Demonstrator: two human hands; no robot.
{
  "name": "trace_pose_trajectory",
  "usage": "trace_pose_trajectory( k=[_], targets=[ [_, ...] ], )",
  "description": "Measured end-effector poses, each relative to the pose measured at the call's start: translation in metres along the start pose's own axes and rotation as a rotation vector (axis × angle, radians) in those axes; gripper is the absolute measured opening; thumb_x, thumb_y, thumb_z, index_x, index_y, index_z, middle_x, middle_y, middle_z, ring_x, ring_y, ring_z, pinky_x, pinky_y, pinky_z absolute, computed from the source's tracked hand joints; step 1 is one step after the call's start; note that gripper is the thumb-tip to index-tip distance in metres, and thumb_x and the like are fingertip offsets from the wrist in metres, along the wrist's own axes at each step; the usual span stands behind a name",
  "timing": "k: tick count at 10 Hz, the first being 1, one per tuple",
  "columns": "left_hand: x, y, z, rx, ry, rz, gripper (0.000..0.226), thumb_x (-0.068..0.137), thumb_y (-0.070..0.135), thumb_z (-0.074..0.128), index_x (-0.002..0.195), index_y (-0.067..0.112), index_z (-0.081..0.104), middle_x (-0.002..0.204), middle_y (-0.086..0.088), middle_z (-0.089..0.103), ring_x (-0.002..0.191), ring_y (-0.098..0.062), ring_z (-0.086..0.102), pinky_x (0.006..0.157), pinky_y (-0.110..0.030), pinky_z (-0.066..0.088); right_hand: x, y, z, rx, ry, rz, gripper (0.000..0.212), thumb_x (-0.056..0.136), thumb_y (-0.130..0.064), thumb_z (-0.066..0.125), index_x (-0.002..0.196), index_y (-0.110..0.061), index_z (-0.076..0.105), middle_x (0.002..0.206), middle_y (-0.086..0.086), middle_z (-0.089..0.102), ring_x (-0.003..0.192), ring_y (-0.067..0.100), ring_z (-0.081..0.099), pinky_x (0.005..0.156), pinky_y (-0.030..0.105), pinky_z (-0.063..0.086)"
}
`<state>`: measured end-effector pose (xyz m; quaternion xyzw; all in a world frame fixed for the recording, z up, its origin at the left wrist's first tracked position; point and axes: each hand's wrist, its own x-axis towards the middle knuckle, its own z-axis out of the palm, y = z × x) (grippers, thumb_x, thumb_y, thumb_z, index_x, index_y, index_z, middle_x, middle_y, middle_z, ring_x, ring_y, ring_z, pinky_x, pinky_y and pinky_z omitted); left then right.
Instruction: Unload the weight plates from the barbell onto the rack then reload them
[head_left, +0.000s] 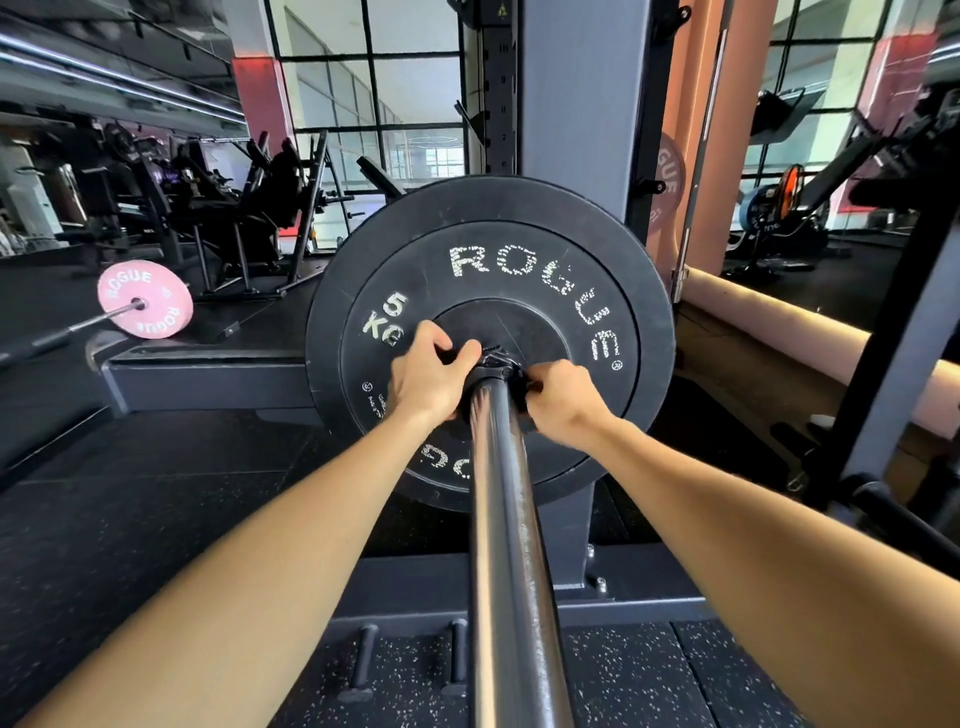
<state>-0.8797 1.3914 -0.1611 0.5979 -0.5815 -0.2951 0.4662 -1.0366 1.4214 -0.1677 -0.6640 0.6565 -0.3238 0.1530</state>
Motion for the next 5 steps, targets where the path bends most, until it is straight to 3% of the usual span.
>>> trace_pose_trajectory(
  k=[1,2,3,5],
  targets=[
    [0.001,0.007,-0.014,0.171,-0.066,0.147,0.011,0.09,0.043,0.058,0.093,0.032,0.06,0.086,-0.01,0.066,0.079,-0.033,0.07,0.064,-0.043,0.062,-0.005,0.002,-0.014,-0.126,-0.077,-0.059,0.023,0.085,-0.017,0.044,0.091,-0.019,0.066,0.076,0.003,0.063,0.071,0.031,0.06,0.061,0.031,0.049],
    [0.0,0.018,-0.032,0.337,-0.185,0.197,0.012,0.092,0.037,0.06,0.1,0.03,0.065,0.079,-0.007,0.067,0.084,-0.028,0.069,0.069,-0.041,0.062,-0.008,-0.003,-0.032,-0.213,-0.118,-0.103,0.024,0.087,-0.028,0.048,0.101,-0.025,0.066,0.084,-0.001,0.067,0.081,0.03,0.062,0.07,0.032,0.05],
    [0.002,0.06,-0.066,0.596,-0.166,0.205,0.035,0.086,0.053,0.062,0.115,0.033,0.06,0.089,-0.001,0.067,0.097,-0.025,0.063,0.09,-0.041,0.052,-0.001,-0.026,-0.077,-0.366,-0.15,-0.183,0.033,0.088,-0.039,0.051,0.112,-0.022,0.064,0.109,0.001,0.066,0.102,0.029,0.062,0.078,0.034,0.047],
    [0.018,0.158,-0.137,1.046,-0.076,0.072,0.055,0.083,0.067,0.052,0.127,0.034,0.051,0.127,-0.004,0.059,0.112,-0.031,0.058,0.084,-0.038,0.046,0.03,-0.088,-0.173,-0.435,-0.271,-0.159,0.048,0.086,-0.059,0.051,0.117,-0.023,0.06,0.125,0.0,0.058,0.116,0.026,0.055,0.094,0.037,0.044]
  ],
)
